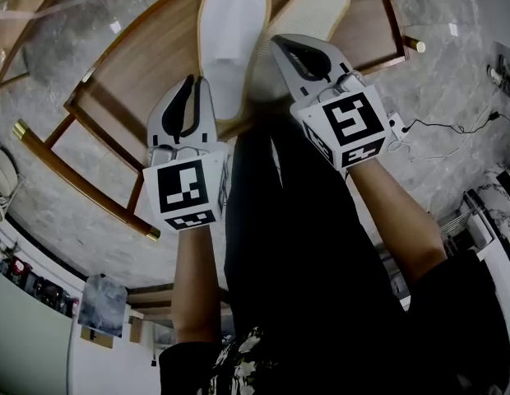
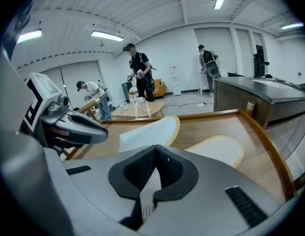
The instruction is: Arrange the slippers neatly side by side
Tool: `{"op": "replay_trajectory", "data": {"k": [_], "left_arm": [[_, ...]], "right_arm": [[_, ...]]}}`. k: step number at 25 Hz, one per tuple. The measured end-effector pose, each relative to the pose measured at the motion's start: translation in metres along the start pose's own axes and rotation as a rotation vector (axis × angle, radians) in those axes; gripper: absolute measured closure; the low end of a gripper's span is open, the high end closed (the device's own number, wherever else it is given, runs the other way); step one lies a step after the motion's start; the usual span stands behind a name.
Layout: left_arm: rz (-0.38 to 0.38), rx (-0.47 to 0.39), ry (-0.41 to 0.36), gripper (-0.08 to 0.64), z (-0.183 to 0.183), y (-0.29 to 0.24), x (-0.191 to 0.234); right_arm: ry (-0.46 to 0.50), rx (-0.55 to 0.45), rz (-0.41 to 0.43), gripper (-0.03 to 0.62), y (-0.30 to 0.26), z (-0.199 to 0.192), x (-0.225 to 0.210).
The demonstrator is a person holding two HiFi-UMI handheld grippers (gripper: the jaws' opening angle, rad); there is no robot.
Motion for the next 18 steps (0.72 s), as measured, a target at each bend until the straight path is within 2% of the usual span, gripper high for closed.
{"op": "replay_trajectory", "data": {"k": [3, 8, 11, 18], "left_arm": [[0.008, 0.068, -0.021, 0.545, -0.016, -0.009, 0.005], [-0.088, 0.185, -0.015, 0.545, -0.052, -0.021, -0.018], [-0.105, 0.189, -0.009, 0.545, -0.059, -0.022, -0.03], [-0.097, 0.169, 0.075, 0.545, -0.066, -0.014, -0.037]], "right_arm": [[0.014, 0.031, -0.009, 0.594, -0.004, 0.0, -0.001], [0.044, 0.13, 0.018, 0.594, -0.02, -0.009, 0.007], [0.059, 0.163, 0.038, 0.594, -0.031, -0.011, 0.016], [0.121, 0.207, 0.097, 0.594, -0.049, -0.007, 0.035]]}}
Point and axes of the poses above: the fingertips, and each gripper's own axes: y backward along the fingers, x to its left, z out of its top, the point moved 8 cm from there along y, backward along the fingers, and after that the axes turned 12 degrees about -y, right-handed, at the moved point
